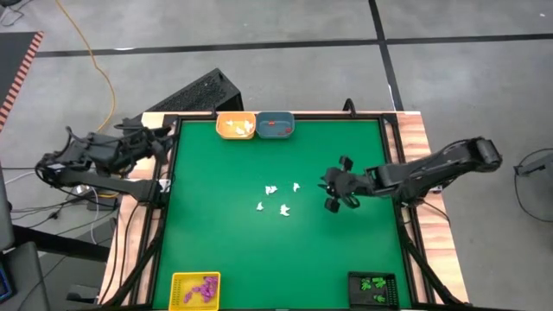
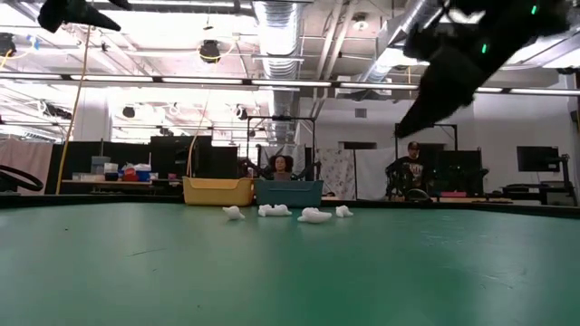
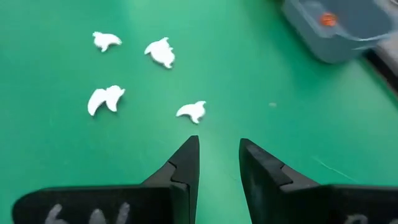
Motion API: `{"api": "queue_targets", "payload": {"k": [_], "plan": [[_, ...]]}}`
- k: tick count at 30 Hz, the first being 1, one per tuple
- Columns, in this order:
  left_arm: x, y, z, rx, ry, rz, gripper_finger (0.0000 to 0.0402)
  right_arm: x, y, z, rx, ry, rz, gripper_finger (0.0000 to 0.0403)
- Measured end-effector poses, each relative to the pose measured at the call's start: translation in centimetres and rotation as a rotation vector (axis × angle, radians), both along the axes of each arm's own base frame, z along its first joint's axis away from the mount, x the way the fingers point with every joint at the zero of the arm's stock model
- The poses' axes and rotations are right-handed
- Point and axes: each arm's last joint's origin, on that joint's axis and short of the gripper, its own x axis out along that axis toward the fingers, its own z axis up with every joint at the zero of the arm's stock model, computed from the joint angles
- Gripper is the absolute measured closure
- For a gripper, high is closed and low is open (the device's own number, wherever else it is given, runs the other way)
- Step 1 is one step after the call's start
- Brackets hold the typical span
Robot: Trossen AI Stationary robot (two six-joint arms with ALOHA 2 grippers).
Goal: Sort Halloween decoration
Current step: Put the white ghost into the orange bin
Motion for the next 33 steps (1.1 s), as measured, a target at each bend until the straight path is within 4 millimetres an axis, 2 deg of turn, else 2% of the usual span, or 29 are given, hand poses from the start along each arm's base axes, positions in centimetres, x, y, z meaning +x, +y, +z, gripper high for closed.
{"api": "queue_targets", "payload": {"k": [3,6,11,14,19,24,30,33], "plan": [[0.2,0.1,-0.4,-0.002,-0.001,0.042,0.0170,1.0,-0.9,-2.0,0.009,-0.045,0.024,0.0295],[0.4,0.1,-0.8,-0.015,-0.009,0.076,0.0170,2.3,-2.3,-2.9,0.033,-0.144,0.042,0.0295],[0.9,0.0,-1.8,-0.047,-0.015,0.097,0.0170,4.3,-5.4,-4.4,0.156,-0.405,0.160,0.0295],[1.0,0.1,-2.0,-0.057,-0.022,0.110,0.0170,4.7,-6.9,-5.2,0.195,-0.531,0.219,0.0295],[0.9,0.1,-2.0,-0.049,-0.032,0.149,0.0170,4.4,-8.6,-7.9,0.221,-0.464,0.162,0.0295],[0.8,0.2,-2.0,-0.025,-0.027,0.188,0.0170,4.3,-8.6,-9.5,0.213,-0.394,0.175,0.0295],[0.7,0.3,-2.0,0.014,-0.006,0.238,0.0170,4.3,-8.1,-10.3,0.123,-0.303,0.234,0.0294],[0.6,0.3,-2.0,0.030,0.007,0.248,0.0170,4.3,-7.9,-10.4,0.114,-0.288,0.244,0.0279]]}}
